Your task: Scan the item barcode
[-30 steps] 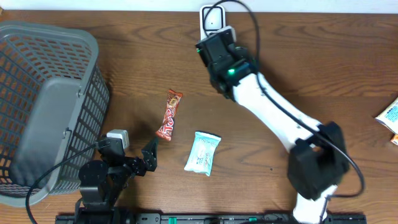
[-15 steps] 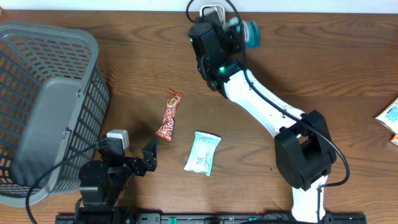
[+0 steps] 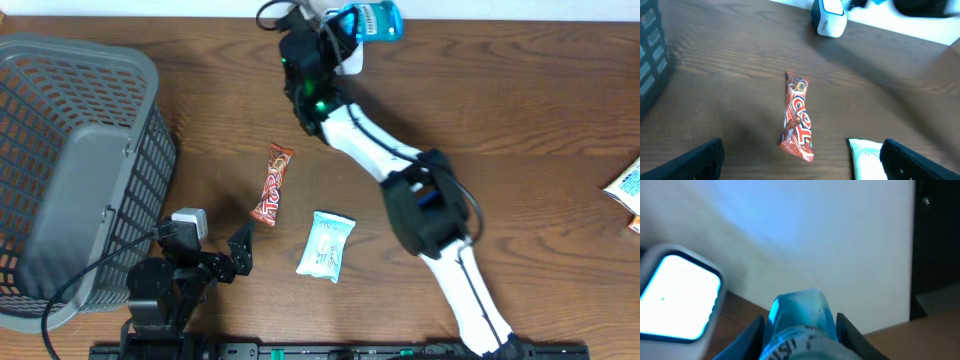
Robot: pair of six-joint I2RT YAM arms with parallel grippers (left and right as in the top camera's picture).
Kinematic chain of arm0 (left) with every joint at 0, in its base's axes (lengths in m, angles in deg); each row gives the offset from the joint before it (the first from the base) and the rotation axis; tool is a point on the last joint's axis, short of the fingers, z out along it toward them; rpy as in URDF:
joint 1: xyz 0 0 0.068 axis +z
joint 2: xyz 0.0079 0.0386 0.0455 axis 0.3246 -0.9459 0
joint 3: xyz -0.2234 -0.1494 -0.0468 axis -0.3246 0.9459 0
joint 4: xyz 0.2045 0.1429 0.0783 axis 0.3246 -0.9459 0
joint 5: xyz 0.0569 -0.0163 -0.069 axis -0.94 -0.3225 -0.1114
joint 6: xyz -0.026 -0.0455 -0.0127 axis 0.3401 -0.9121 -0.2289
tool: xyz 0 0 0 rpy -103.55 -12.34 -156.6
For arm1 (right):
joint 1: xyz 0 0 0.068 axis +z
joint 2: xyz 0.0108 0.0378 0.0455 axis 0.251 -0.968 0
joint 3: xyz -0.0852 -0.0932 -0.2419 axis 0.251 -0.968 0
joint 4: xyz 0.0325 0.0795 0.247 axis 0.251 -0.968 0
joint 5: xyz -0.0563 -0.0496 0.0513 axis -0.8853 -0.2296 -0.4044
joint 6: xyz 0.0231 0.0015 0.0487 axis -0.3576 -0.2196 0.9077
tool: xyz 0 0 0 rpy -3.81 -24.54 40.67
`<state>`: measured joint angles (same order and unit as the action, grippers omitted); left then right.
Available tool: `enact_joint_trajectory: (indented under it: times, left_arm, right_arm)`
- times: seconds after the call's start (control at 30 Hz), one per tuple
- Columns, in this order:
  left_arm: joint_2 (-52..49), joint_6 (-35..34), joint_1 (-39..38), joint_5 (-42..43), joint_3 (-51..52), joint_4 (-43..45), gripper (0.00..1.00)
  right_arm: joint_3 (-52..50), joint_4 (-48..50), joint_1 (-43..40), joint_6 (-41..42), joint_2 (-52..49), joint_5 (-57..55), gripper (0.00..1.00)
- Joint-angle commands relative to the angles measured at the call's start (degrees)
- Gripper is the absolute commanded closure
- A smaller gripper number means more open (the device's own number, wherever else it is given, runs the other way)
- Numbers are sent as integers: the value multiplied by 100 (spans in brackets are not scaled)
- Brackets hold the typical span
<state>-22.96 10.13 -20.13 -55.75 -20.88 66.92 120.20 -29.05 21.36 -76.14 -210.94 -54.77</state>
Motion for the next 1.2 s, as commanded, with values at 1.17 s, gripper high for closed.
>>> enact_joint_trajectory:
  times: [1.17]
  left_arm:
    - [22,50,-13,50,-20,4,1]
  right_arm:
    - [1497,586,-4,-1185,-1499,1121,96]
